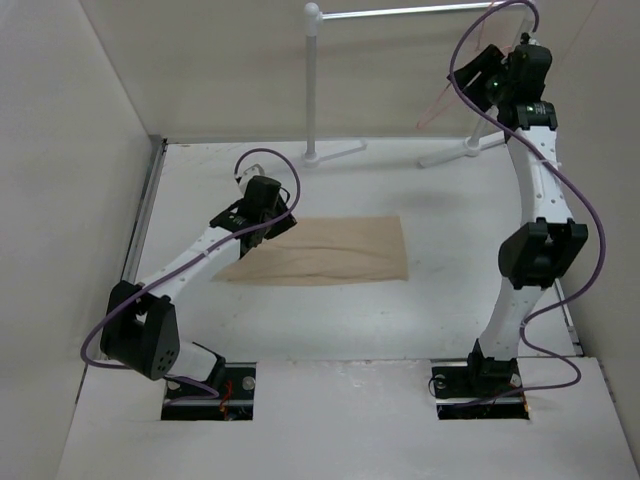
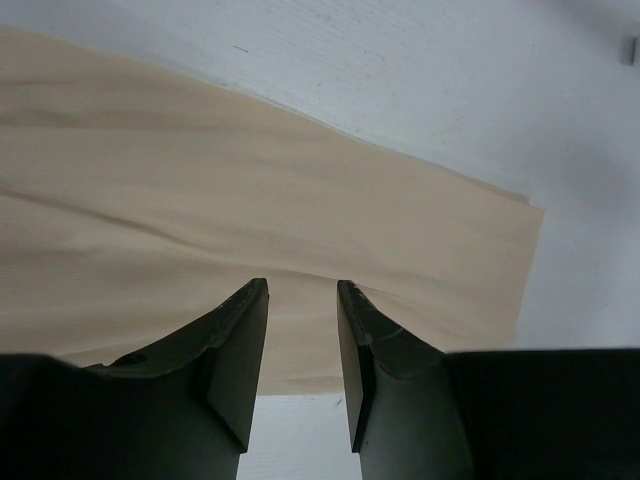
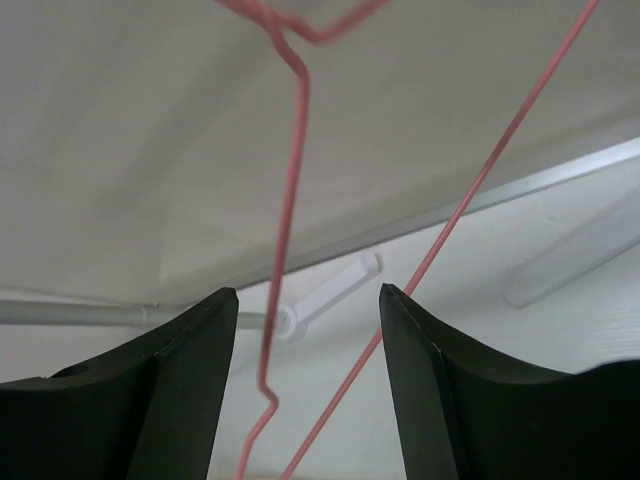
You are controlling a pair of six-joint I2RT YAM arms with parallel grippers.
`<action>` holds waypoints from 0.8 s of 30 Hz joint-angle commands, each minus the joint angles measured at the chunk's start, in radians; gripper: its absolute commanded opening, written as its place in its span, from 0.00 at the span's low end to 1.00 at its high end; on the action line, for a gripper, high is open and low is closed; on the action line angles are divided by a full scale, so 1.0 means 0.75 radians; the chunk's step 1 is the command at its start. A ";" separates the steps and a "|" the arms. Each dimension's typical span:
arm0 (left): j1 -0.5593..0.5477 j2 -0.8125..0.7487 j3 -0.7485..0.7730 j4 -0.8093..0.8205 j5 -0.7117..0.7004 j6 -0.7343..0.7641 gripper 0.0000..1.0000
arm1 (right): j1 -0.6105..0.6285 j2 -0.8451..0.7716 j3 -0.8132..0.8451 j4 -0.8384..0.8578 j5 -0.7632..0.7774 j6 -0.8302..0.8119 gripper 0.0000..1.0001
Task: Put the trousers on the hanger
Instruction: Pick up the hanger from the clothesline.
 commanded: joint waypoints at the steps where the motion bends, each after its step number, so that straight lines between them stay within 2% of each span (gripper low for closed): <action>1: 0.001 0.009 -0.007 0.037 0.008 0.005 0.32 | 0.011 0.010 0.076 0.042 -0.223 0.023 0.64; 3: -0.007 0.021 -0.003 0.037 0.011 0.005 0.32 | 0.023 0.018 0.047 0.091 -0.260 0.025 0.63; 5: -0.015 0.032 -0.003 0.035 0.011 0.005 0.32 | 0.031 0.028 0.021 0.134 -0.274 0.045 0.58; 6: -0.019 0.036 -0.003 0.031 0.011 0.003 0.32 | 0.033 0.032 0.010 0.149 -0.280 0.051 0.53; 10: -0.017 0.028 -0.011 0.031 0.011 0.000 0.32 | 0.041 0.038 -0.008 0.210 -0.303 0.072 0.25; 13: -0.005 0.017 -0.009 0.031 0.008 -0.002 0.32 | 0.043 0.012 -0.004 0.261 -0.317 0.078 0.15; 16: 0.003 0.011 0.025 0.017 -0.006 -0.002 0.35 | 0.041 -0.035 0.014 0.316 -0.391 0.078 0.10; 20: 0.009 0.017 0.103 0.004 -0.004 0.005 0.44 | 0.035 -0.109 0.002 0.321 -0.432 0.076 0.09; 24: 0.001 0.042 0.236 -0.002 0.035 0.015 0.50 | 0.041 -0.209 -0.173 0.274 -0.440 0.070 0.09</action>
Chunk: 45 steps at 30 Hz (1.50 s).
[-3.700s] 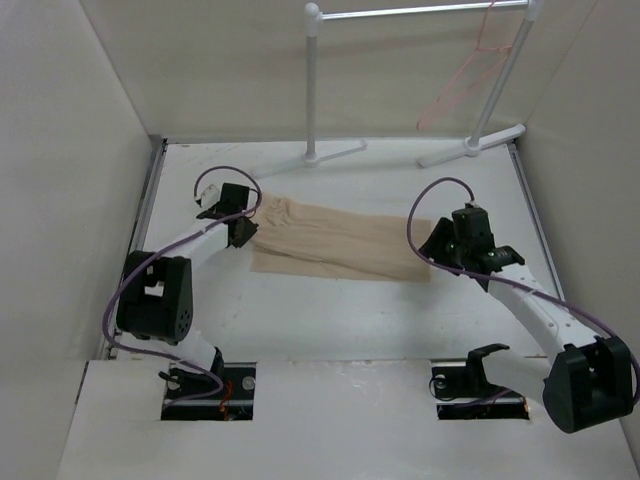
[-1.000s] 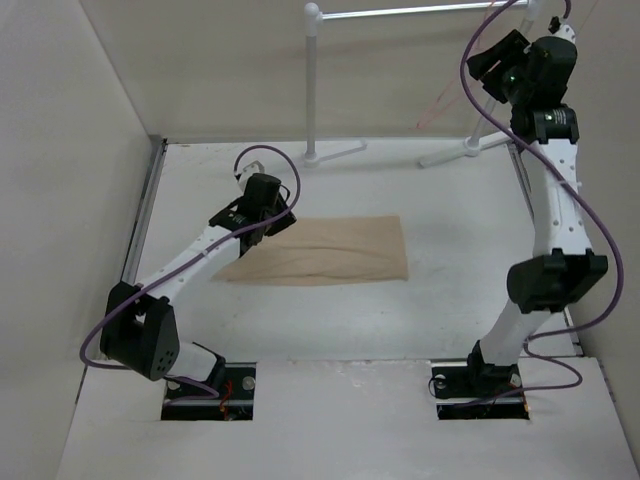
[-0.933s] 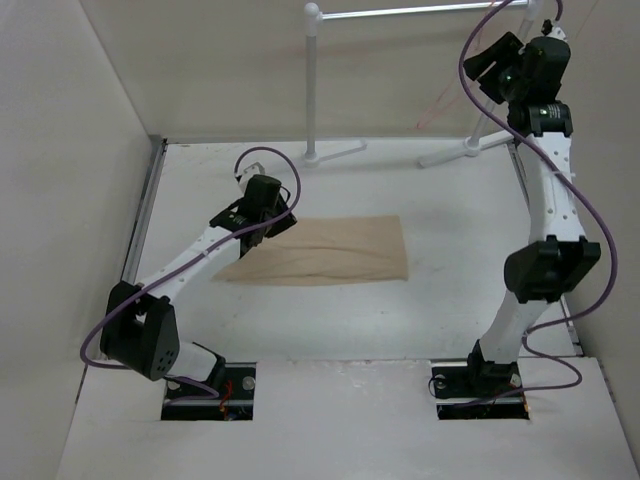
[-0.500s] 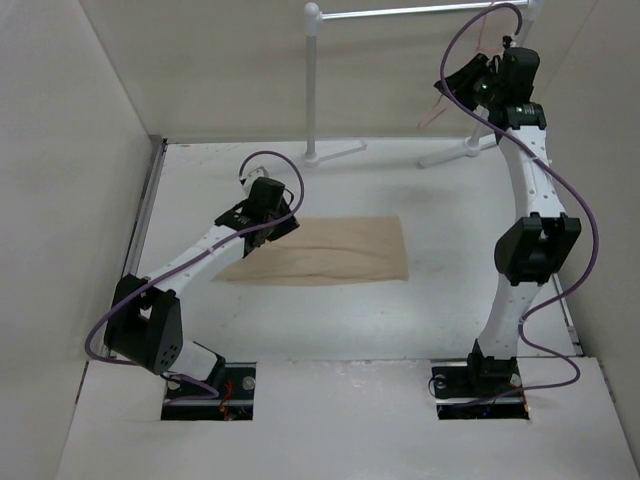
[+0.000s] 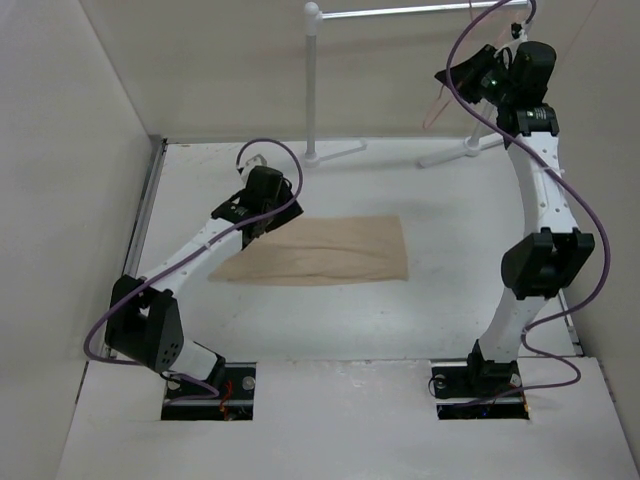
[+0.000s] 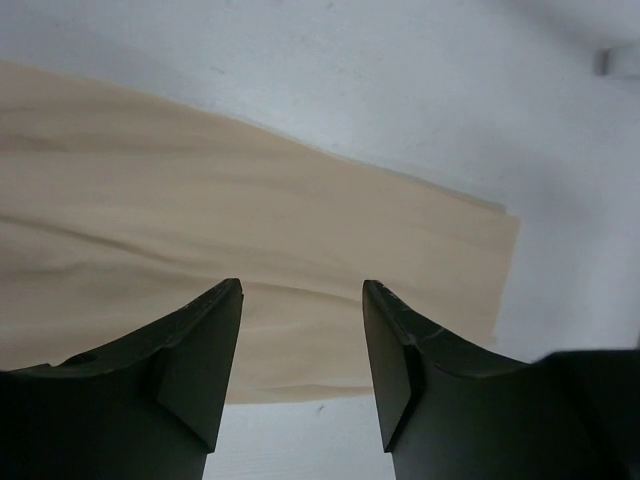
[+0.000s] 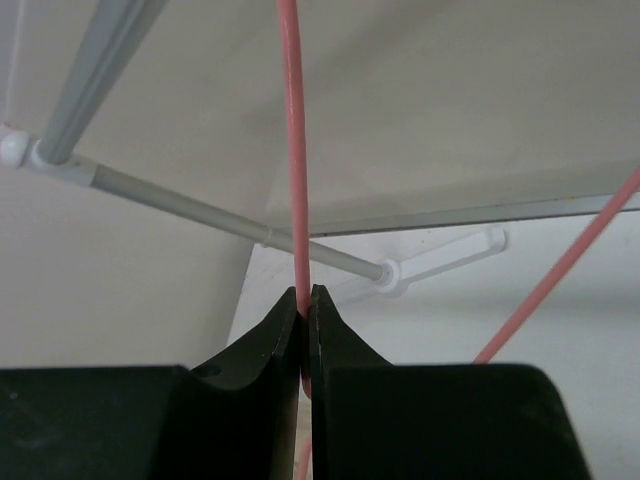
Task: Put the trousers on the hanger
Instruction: Pick up the hanger from the clothesline, then place the trousers on the hanger.
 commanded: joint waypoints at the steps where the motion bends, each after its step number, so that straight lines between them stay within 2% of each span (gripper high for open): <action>1: -0.005 -0.001 0.186 0.024 0.041 0.018 0.50 | 0.004 -0.178 -0.159 0.096 -0.049 -0.021 0.10; 8: -0.074 0.142 0.583 0.020 0.184 0.047 0.51 | 0.080 -0.495 -0.744 0.182 -0.043 -0.058 0.10; 13: -0.205 0.324 0.870 0.000 0.221 0.125 0.51 | 0.149 -0.740 -1.127 0.192 -0.008 -0.060 0.10; 19: -0.373 0.521 1.072 -0.033 0.239 0.159 0.52 | 0.235 -0.980 -1.544 0.168 0.061 -0.043 0.10; 23: -0.477 0.627 1.122 -0.035 0.288 0.160 0.52 | 0.256 -1.080 -1.702 0.166 0.086 -0.021 0.10; 28: -0.576 0.727 1.173 -0.027 0.311 0.147 0.51 | 0.270 -1.136 -1.784 0.143 0.100 -0.007 0.10; 34: -0.608 0.842 1.248 -0.017 0.264 0.129 0.47 | 0.292 -1.201 -1.853 0.129 0.090 0.028 0.10; 39: -0.623 0.901 1.242 -0.003 0.176 0.117 0.31 | 0.299 -1.311 -1.921 0.058 0.104 0.063 0.10; 42: -0.645 0.895 1.175 0.069 0.123 0.086 0.13 | 0.297 -1.413 -1.970 -0.047 0.141 0.087 0.09; 45: -0.684 0.858 1.075 0.145 0.002 0.049 0.04 | 0.278 -1.524 -2.009 -0.141 0.200 0.116 0.11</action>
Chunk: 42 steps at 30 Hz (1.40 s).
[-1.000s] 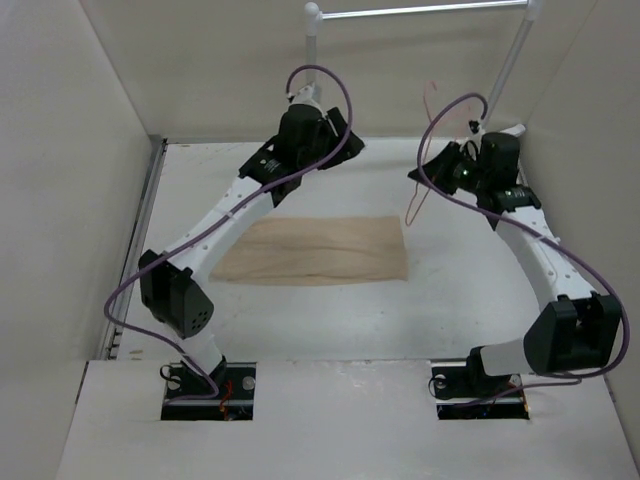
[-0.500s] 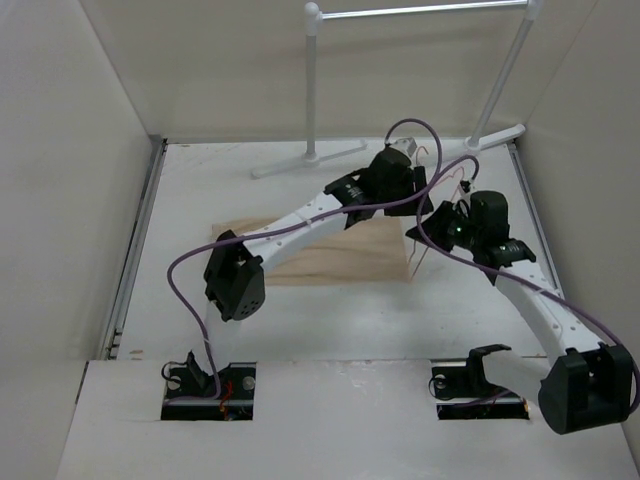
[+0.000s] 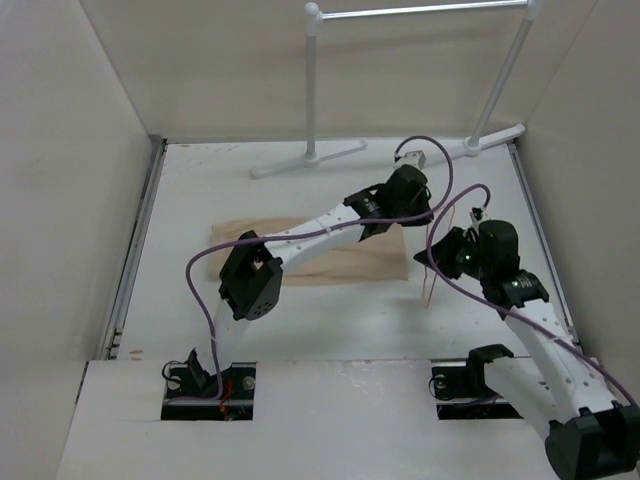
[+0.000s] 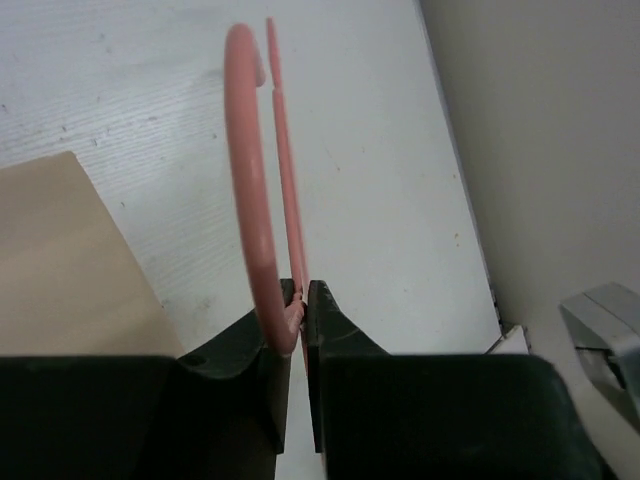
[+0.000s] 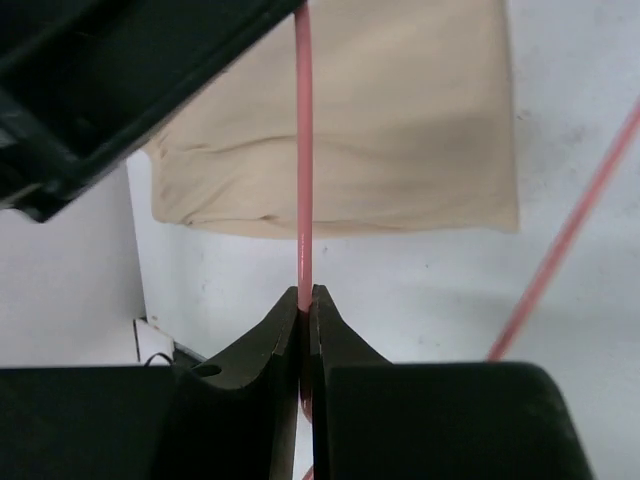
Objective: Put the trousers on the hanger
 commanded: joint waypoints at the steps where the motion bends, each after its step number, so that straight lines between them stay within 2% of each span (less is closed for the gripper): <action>1: -0.056 -0.060 -0.100 0.132 -0.193 -0.039 0.02 | -0.014 -0.126 -0.024 -0.116 0.069 0.041 0.13; 4: -0.091 -0.087 -0.190 0.167 -0.275 -0.084 0.00 | -0.039 -0.188 -0.020 -0.179 0.104 0.045 0.24; 7: -0.102 -0.132 -0.298 0.214 -0.328 -0.161 0.00 | -0.078 -0.231 0.000 -0.251 0.131 0.035 0.46; 9: -0.106 -0.177 -0.376 0.253 -0.377 -0.200 0.00 | -0.110 -0.262 0.019 -0.298 0.153 0.025 0.55; 11: -0.112 -0.242 -0.484 0.306 -0.438 -0.233 0.00 | -0.147 -0.270 0.029 -0.309 0.180 0.016 0.54; 14: -0.130 -0.330 -0.652 0.426 -0.508 -0.286 0.00 | -0.194 -0.203 0.027 -0.256 0.190 0.031 0.31; 16: -0.138 -0.359 -0.736 0.496 -0.551 -0.325 0.00 | -0.190 -0.093 0.013 -0.137 0.202 0.033 0.16; 18: -0.128 -0.351 -0.783 0.561 -0.592 -0.366 0.00 | -0.162 0.040 0.017 -0.007 0.219 0.025 0.13; 20: -0.114 -0.318 -0.793 0.602 -0.600 -0.395 0.00 | -0.141 0.183 0.019 0.155 0.233 0.029 0.16; 22: -0.104 -0.277 -0.787 0.617 -0.608 -0.417 0.00 | -0.119 0.325 0.031 0.300 0.229 0.019 0.25; 24: -0.098 -0.241 -0.775 0.617 -0.623 -0.428 0.00 | -0.112 0.454 0.037 0.425 0.225 0.020 0.30; 28: -0.081 -0.214 -0.789 0.617 -0.629 -0.454 0.00 | -0.094 0.705 0.106 0.536 0.182 0.008 0.41; 32: -0.075 -0.200 -0.822 0.613 -0.631 -0.460 0.00 | -0.070 0.861 0.147 0.616 0.207 0.002 0.44; 38: -0.061 -0.167 -0.844 0.607 -0.608 -0.471 0.00 | -0.027 1.010 0.203 0.628 0.213 -0.016 0.42; 42: -0.059 -0.150 -0.853 0.602 -0.578 -0.505 0.00 | -0.010 1.062 0.197 0.622 0.237 -0.010 0.49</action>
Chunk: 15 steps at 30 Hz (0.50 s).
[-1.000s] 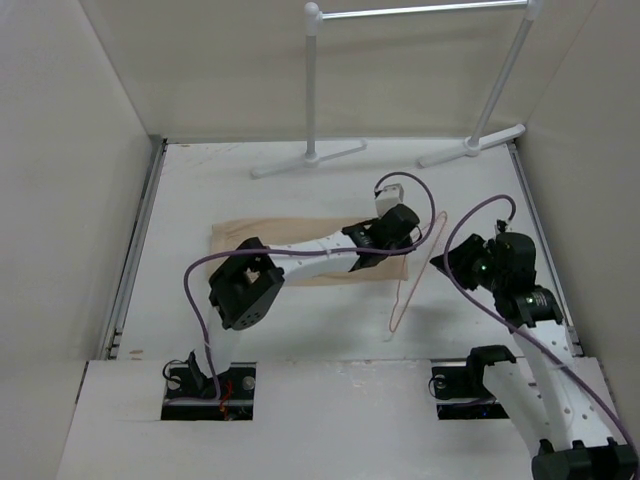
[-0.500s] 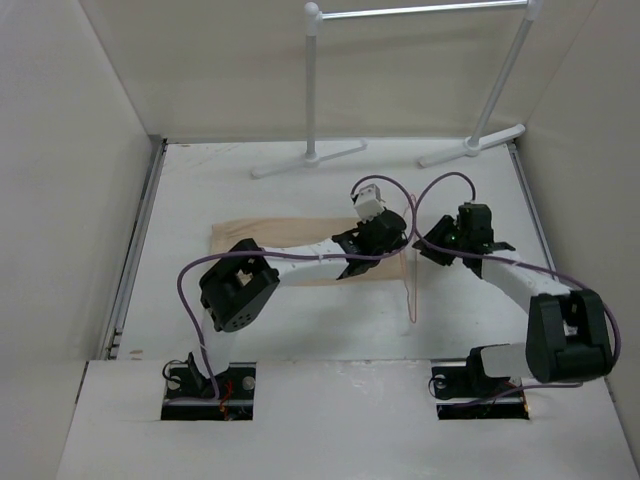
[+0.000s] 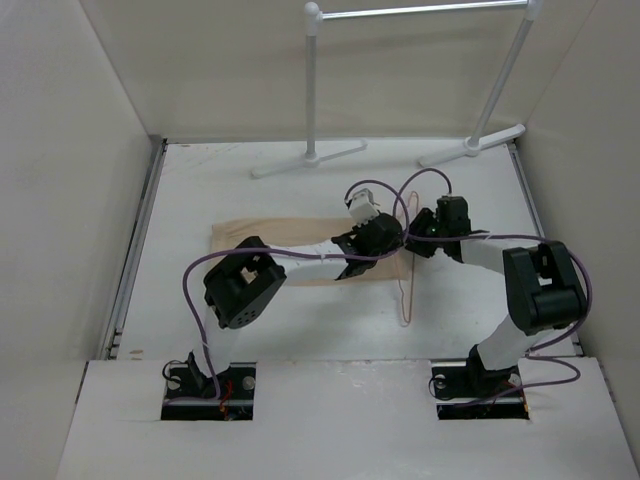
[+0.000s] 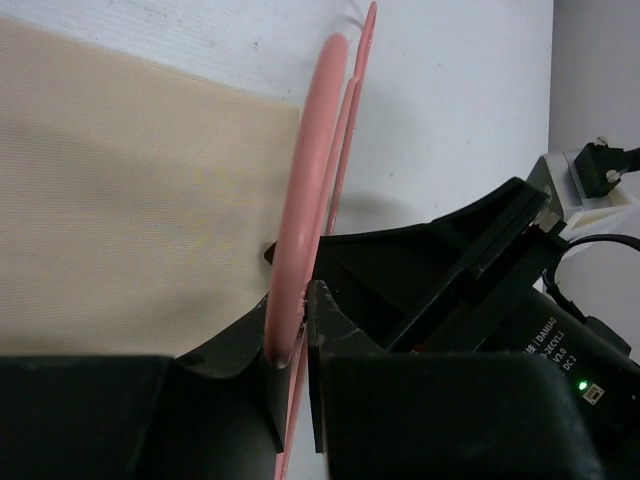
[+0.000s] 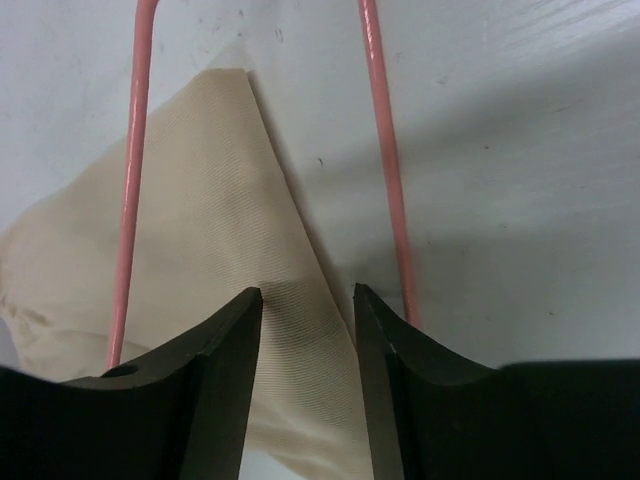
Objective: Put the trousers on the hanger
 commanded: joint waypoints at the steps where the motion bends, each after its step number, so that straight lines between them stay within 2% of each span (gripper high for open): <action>1: 0.013 0.018 -0.032 0.005 0.008 -0.037 0.00 | 0.026 0.031 0.036 0.077 0.018 -0.014 0.50; 3: 0.021 0.010 -0.042 -0.001 0.008 -0.039 0.00 | 0.046 0.035 0.011 0.095 0.005 0.000 0.50; 6: 0.041 -0.006 -0.063 -0.001 0.004 -0.041 0.00 | 0.055 0.004 -0.044 0.156 -0.007 0.057 0.20; 7: 0.043 -0.010 -0.069 -0.001 0.004 -0.041 0.00 | 0.053 -0.032 -0.070 0.191 0.003 0.080 0.16; 9: 0.058 -0.029 -0.089 -0.003 -0.002 -0.041 0.00 | 0.042 -0.110 -0.087 0.222 -0.005 0.098 0.14; 15: 0.143 -0.139 -0.228 -0.015 -0.008 -0.017 0.00 | -0.056 -0.245 -0.036 0.050 -0.027 0.092 0.13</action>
